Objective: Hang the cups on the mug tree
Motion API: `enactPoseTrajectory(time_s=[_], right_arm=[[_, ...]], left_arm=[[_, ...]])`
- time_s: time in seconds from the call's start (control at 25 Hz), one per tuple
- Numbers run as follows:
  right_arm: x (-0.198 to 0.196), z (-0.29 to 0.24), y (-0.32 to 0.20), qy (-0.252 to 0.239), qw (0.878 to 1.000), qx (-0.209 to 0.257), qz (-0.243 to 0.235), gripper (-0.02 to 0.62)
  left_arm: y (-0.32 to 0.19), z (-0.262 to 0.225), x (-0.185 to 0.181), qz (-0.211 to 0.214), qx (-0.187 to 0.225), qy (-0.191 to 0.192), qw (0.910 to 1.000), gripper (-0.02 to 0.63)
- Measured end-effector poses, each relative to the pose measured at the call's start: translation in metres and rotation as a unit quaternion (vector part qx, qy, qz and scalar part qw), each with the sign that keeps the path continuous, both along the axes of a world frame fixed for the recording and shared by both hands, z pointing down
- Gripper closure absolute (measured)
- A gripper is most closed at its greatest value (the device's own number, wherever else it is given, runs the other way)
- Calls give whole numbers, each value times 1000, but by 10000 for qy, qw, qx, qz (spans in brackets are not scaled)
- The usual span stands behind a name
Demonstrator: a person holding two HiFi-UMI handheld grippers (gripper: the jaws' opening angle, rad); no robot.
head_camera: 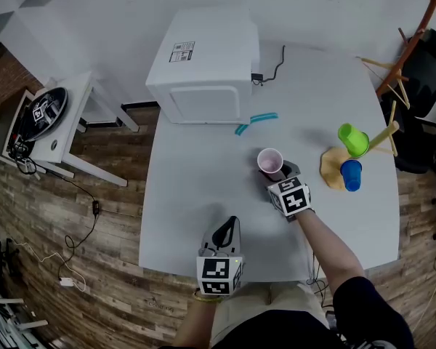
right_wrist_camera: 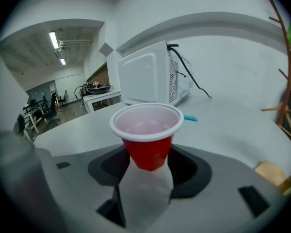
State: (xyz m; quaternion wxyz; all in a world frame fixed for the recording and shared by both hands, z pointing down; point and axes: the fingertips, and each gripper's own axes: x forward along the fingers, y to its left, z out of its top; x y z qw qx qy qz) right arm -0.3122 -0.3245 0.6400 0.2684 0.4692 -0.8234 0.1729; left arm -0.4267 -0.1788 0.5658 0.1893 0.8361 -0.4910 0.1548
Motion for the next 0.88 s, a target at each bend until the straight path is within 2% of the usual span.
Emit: enactPoseTrajectory(time_s=[0.88], right_arm=[[35, -73, 54, -388, 9972, 479, 411, 354]], left_arm=[[7, -18, 39, 539, 173, 52, 9984, 586]])
